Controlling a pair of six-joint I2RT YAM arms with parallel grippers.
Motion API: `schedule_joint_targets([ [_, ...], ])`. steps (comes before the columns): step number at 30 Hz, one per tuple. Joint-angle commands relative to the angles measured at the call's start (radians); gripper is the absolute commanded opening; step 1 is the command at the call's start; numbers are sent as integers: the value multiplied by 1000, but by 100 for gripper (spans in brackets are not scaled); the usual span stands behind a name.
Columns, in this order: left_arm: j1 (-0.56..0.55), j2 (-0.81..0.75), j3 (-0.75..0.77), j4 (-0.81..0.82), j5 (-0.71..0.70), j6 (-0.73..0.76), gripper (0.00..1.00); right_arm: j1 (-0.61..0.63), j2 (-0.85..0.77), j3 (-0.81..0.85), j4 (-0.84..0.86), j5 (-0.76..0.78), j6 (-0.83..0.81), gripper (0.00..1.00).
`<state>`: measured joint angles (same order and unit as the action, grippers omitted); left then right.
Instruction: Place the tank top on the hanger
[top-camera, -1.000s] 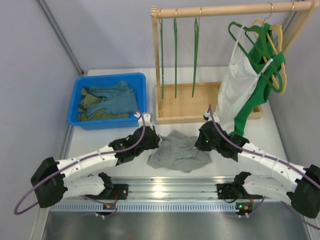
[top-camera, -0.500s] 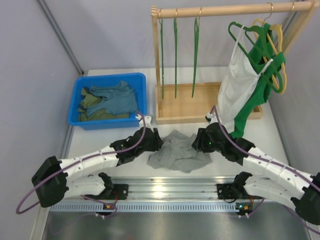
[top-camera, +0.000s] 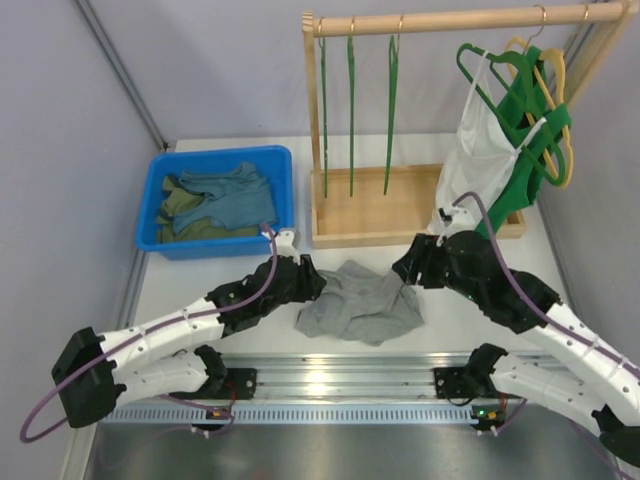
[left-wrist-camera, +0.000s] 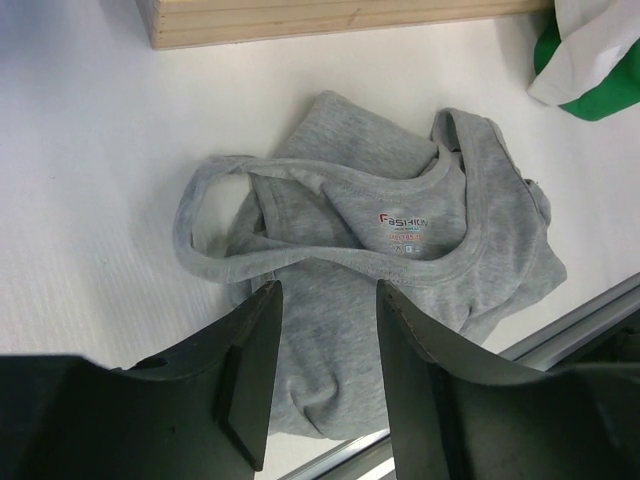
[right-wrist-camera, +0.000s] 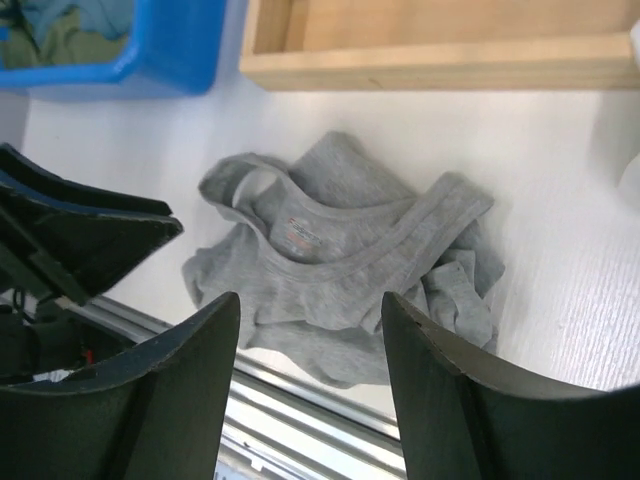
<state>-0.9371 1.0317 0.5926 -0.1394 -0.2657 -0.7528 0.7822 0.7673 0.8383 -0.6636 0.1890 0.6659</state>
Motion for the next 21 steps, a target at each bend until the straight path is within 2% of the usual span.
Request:
schedule_joint_targets([
  [1,4,-48,9,-15,0,10,48,-11,-37,146,-65,58,-41,59],
  [6,3,-94,33,-61,-21,7,48,-11,18,388,-132,157,-141,60],
  [11,3,-120,52,-86,-20,1,48,-23,234,743,-172,250,-283,61],
  [16,3,-128,62,-103,-14,-5,48,-96,455,1066,-168,213,-385,61],
  [21,3,-136,93,-138,-21,10,48,-132,669,1297,-160,211,-454,61],
])
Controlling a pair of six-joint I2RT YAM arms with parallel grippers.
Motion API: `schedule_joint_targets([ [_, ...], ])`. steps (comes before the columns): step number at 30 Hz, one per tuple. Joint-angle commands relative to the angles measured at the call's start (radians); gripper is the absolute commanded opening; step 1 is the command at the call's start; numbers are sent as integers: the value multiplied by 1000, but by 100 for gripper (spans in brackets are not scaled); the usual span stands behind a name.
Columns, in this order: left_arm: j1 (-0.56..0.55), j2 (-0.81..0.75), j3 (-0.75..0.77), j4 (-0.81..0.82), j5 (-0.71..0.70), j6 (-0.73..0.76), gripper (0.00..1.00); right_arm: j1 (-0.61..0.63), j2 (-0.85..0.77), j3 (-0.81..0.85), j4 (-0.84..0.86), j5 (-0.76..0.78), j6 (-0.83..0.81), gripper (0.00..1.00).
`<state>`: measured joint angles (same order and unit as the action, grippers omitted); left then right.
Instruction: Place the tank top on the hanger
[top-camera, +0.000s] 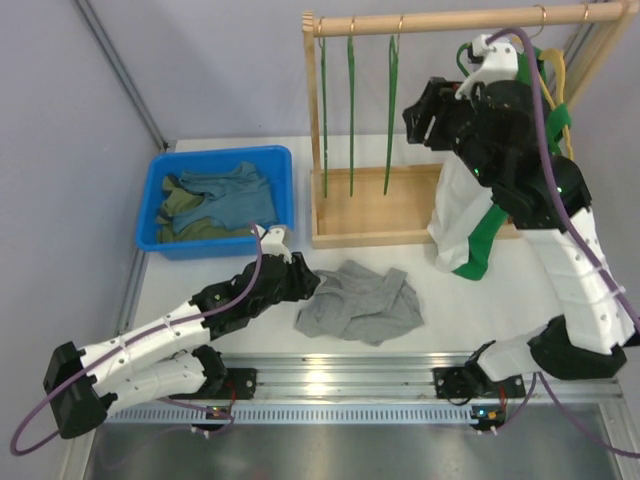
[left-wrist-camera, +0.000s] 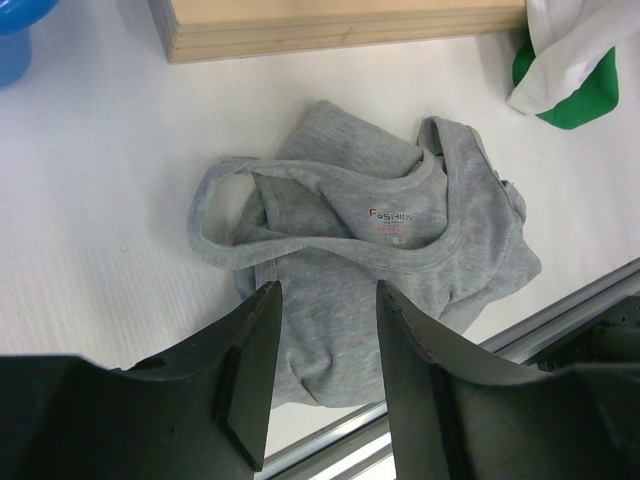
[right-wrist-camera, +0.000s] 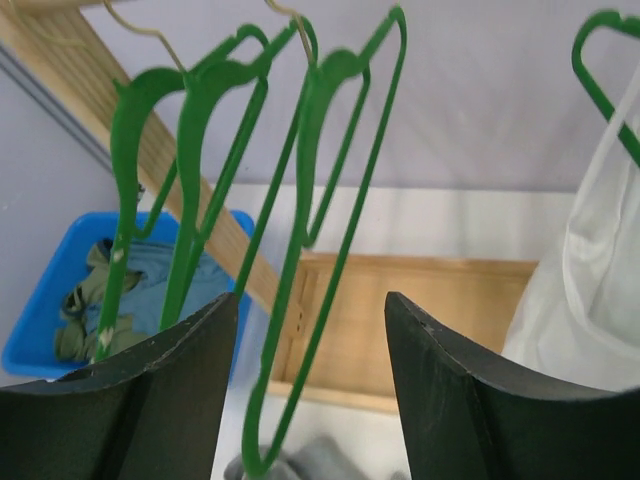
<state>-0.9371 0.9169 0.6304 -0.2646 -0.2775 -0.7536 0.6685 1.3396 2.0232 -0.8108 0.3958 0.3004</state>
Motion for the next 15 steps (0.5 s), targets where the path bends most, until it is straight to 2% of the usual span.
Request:
schedule_joint_targets([
  [1,3,-23,60,-18,-12,14,48,-20,124,173,-16,8,-108,60],
  [6,3,-32,74,-41,-14,17,48,-18,236,281,-13,58,-144,60],
  [10,3,-46,71,-51,-20,19,48,-18,282,296,-10,72,-161,60],
  [15,3,-58,63,-59,-28,11,47,-18,323,281,-25,83,-167,53],
])
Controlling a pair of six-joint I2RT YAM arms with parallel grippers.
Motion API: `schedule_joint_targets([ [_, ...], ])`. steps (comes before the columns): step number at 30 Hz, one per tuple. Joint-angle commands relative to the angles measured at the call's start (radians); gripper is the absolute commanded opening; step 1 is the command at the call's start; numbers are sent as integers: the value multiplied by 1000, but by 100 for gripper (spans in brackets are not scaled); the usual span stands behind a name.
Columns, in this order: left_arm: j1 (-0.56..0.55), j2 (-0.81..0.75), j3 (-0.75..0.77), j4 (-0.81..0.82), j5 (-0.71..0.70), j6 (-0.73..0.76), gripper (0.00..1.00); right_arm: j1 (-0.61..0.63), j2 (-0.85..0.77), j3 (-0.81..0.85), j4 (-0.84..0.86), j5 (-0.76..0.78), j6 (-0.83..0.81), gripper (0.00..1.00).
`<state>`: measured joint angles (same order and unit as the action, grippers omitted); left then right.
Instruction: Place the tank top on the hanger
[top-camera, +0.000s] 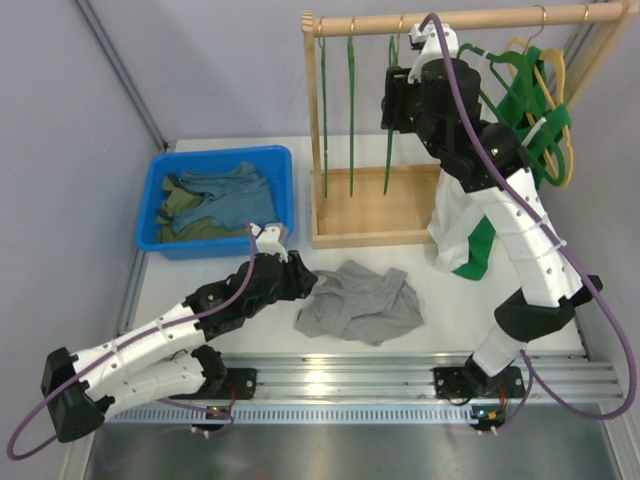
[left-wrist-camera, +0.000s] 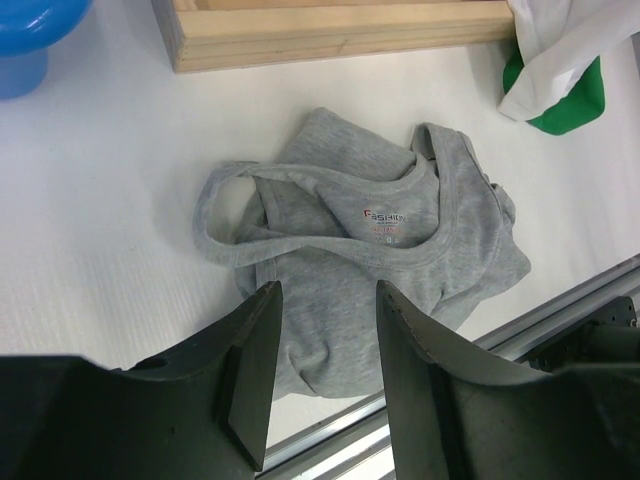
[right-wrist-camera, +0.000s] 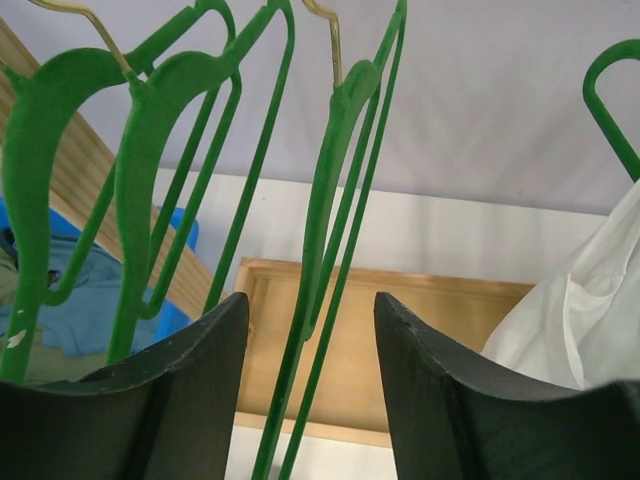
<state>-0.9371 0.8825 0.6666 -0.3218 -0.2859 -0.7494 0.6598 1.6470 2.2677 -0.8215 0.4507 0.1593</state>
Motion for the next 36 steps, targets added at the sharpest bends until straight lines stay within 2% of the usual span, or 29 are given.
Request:
schedule_joint_targets([
  [1,3,-27,27,-2,-19,5,47,-11,17,29,-13,39,-30,52],
  [5,3,-30,24,-8,-22,2,47,-9,11,-8,1,43,-35,44],
  [27,3,-37,-1,-11,-29,-8,47,-6,4,-71,4,63,-56,31],
  [33,1,-43,-4,-16,-30,-10,47,-6,4,-73,7,65,-64,18],
  [36,3,-48,-4,-19,-33,-8,47,-6,0,-73,13,69,-70,6],
])
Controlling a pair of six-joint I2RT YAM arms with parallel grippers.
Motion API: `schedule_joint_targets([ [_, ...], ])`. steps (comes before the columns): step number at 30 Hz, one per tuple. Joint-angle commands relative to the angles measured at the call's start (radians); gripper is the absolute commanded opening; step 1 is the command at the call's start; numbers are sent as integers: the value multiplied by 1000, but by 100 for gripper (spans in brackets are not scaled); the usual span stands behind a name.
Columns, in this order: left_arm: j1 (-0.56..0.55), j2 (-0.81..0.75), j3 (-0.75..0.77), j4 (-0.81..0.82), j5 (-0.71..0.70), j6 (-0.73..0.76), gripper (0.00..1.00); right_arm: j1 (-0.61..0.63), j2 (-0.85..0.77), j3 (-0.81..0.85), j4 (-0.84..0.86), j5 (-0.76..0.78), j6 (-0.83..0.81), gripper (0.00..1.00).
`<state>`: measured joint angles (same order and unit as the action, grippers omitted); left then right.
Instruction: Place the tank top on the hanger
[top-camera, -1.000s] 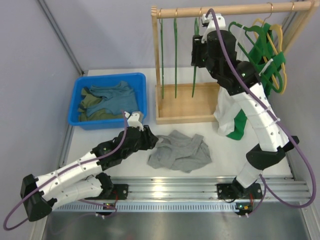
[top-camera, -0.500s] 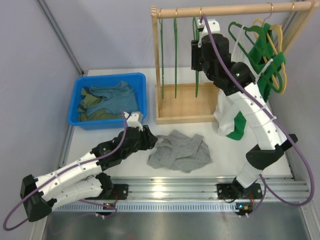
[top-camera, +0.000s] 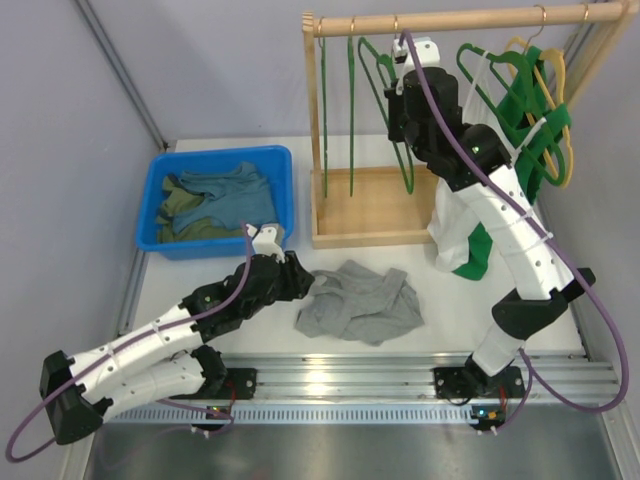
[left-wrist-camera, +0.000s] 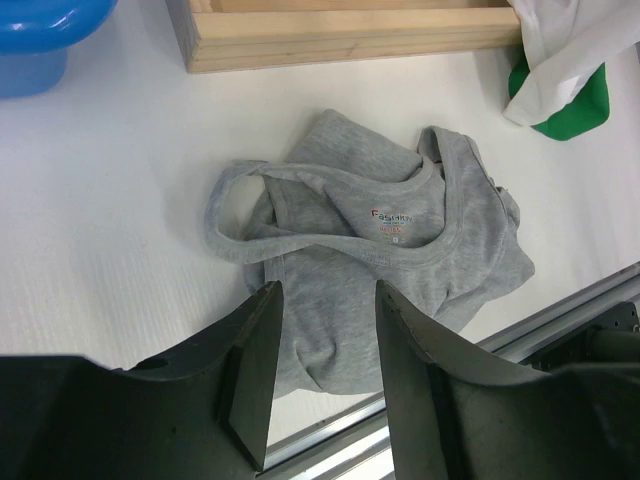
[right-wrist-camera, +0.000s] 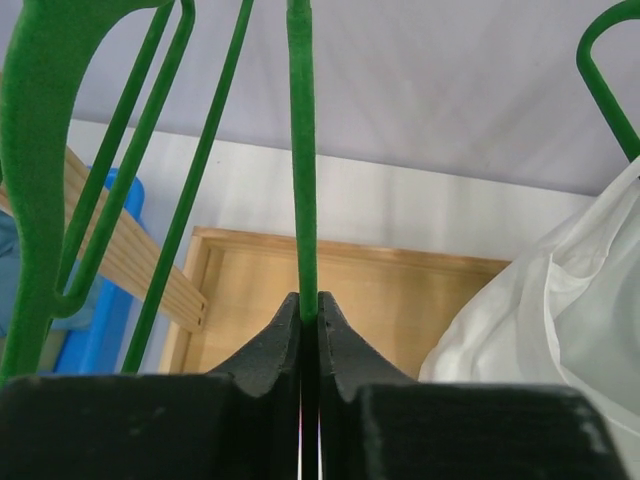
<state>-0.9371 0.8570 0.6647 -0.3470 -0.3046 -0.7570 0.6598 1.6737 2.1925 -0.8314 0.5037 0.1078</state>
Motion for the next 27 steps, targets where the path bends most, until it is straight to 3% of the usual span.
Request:
schedule_joint_targets([
  [1,3,-26,-1,5,-17,1,47,-6,-26,3,26,18,-22,0],
  [19,4,-30,-11,3,-25,-2,47,-8,-104,9,95,50,-79,0],
  [27,3,-21,-13,-9,-45,-5,47,-5,-183,-103,103,41,-50,0],
])
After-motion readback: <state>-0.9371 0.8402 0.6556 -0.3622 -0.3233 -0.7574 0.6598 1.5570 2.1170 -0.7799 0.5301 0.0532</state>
